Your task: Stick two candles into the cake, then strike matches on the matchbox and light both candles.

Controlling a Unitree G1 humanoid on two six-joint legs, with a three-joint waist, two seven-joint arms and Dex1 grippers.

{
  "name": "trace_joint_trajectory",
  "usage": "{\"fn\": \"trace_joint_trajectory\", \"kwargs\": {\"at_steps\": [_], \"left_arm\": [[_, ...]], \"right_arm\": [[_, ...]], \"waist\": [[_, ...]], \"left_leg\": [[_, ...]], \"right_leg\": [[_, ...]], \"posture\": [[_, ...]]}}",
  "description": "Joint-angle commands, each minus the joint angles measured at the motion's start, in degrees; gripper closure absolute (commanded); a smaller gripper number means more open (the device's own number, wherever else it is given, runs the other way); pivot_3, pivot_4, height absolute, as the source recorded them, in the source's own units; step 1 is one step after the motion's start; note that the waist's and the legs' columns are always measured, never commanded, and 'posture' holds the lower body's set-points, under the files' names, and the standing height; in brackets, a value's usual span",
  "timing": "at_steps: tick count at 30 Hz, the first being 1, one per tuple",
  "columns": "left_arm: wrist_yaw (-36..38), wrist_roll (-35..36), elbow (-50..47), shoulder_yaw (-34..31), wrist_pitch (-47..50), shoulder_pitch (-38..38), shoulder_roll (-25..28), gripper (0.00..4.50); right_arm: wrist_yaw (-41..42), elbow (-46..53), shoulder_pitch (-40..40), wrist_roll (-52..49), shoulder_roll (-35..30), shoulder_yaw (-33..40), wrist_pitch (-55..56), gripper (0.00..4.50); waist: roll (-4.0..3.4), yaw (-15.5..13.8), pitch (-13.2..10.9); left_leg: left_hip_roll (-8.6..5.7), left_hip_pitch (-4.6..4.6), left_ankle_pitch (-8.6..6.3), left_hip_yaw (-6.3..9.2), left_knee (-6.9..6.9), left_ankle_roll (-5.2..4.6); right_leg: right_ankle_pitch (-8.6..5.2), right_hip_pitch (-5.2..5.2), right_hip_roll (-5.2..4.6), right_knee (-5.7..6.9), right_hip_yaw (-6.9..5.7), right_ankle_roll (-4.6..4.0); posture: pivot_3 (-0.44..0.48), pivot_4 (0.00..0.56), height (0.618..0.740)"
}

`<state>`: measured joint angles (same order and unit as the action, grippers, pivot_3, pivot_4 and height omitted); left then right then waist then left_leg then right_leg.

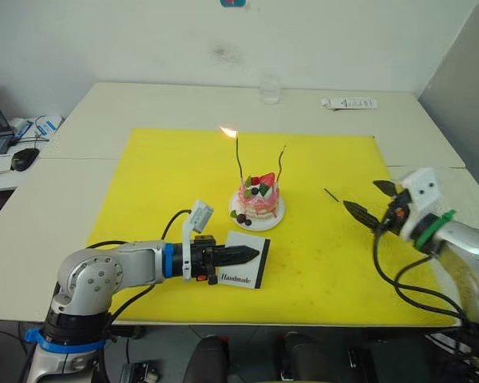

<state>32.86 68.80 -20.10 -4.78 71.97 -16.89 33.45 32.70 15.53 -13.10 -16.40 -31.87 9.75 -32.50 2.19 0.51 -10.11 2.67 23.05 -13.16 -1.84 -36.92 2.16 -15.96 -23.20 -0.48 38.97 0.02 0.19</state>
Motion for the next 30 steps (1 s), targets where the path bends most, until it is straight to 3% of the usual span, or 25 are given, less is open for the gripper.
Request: {"fn": "trace_joint_trajectory", "kwargs": {"at_steps": [1, 6, 12, 22, 25, 30], "left_arm": [[-0.83, 1.77, -2.33, -1.52, -0.65, 0.17, -0.09, 4.5], [-2.03, 2.76, -2.92, -1.72, -0.71, 0.58, -0.09, 4.5], [-2.66, 3.22, -2.97, -1.83, -0.87, 0.6, -0.01, 4.5], [-2.36, 3.11, -2.79, -1.65, -1.06, 0.4, 0.34, 4.5], [-2.28, 3.12, -2.81, -1.63, -1.04, 0.45, 0.44, 4.5], [-2.11, 3.0, -2.81, -1.57, -1.13, 0.53, 0.46, 4.5]], "right_arm": [[-2.72, -5.45, -3.31, 2.87, 2.56, -2.26, 5.45, 0.02], [-4.7, -15.97, -9.14, 4.87, 6.34, -4.18, 9.94, 0.02], [-5.67, -24.61, -12.83, 7.11, 6.58, -4.48, 12.78, 0.02], [-8.09, -26.44, -13.71, 8.62, 8.03, -5.97, 7.59, 0.02], [-9.13, -25.8, -13.54, 8.98, 8.27, -6.31, 5.79, 0.61], [-9.89, -25.26, -13.53, 9.71, 8.77, -6.99, 4.34, 2.29]], "waist": [[0.0, -0.03, 0.0], [0.0, -0.01, 0.0], [0.0, -0.04, 0.0], [-0.01, 0.04, 0.0], [-0.01, 0.04, 0.0], [-0.01, 0.04, 0.0]], "left_leg": [[0.0, 0.0, 0.0, 0.0, 0.01, 0.0], [0.01, -0.01, 0.0, -0.02, 0.02, 0.0], [0.02, 0.0, 0.0, -0.02, 0.02, 0.0], [0.04, -0.03, 0.0, -0.04, 0.03, 0.0], [0.04, -0.05, 0.0, -0.05, 0.02, 0.0], [0.03, -0.06, 0.0, -0.04, -0.01, 0.0]], "right_leg": [[0.0, -0.01, 0.0, 0.0, 0.0, 0.0], [0.0, -0.02, 0.0, 0.0, 0.03, 0.0], [0.0, -0.01, -0.01, 0.0, 0.04, -0.01], [0.01, -0.02, 0.02, 0.02, 0.08, -0.01], [0.01, -0.01, 0.01, 0.04, 0.11, -0.01], [0.05, 0.02, -0.01, 0.05, 0.17, 0.04]], "posture": [[0.0, 0.15, 0.74], [0.0, 0.15, 0.74], [0.0, 0.15, 0.74], [0.0, 0.15, 0.74], [0.0, 0.15, 0.74], [0.0, 0.15, 0.74]]}}
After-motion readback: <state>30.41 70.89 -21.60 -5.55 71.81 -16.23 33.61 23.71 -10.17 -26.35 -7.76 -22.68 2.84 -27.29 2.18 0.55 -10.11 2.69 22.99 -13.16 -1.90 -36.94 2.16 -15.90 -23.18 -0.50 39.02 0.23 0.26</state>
